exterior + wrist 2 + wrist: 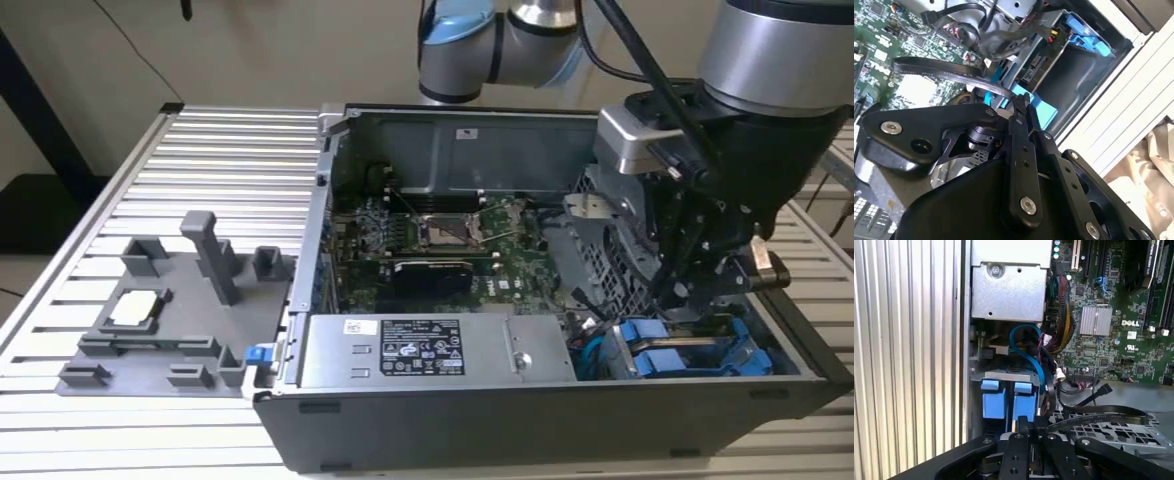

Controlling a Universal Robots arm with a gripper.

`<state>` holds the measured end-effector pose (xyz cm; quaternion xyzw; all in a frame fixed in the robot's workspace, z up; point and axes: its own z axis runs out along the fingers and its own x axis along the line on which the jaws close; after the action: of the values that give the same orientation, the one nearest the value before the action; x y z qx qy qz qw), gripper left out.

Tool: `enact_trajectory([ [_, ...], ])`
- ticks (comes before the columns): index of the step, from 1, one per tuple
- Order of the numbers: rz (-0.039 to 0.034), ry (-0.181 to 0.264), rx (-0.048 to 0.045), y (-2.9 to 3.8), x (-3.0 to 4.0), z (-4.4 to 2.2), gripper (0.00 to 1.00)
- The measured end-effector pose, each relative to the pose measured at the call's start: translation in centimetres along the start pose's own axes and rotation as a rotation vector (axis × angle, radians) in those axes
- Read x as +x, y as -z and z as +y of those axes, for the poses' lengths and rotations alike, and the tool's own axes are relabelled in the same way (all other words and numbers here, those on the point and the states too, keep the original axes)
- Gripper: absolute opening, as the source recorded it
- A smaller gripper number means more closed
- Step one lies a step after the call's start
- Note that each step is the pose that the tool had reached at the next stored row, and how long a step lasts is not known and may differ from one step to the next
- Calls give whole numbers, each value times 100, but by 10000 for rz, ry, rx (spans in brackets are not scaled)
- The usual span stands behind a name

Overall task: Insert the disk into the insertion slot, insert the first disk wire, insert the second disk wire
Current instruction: 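Insert the second disk wire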

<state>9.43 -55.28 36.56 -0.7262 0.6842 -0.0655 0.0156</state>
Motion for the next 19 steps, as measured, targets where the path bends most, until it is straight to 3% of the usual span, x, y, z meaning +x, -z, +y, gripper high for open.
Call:
enact_trajectory([
  [4, -50, -5, -28, -3, 21, -15, 16],
  [5, -123, -22, -26, -3, 22, -15, 16],
  [8, -575, -145, -4, -5, 21, -16, 16],
  [9, -616, -150, -35, -6, 22, -23, 16],
  [13, -651, -130, -648, -14, 31, -97, 16],
  [17, -680, -112, -1161, -26, 37, -193, 16],
  [19, -690, -103, -1360, -33, 44, -253, 16],
])
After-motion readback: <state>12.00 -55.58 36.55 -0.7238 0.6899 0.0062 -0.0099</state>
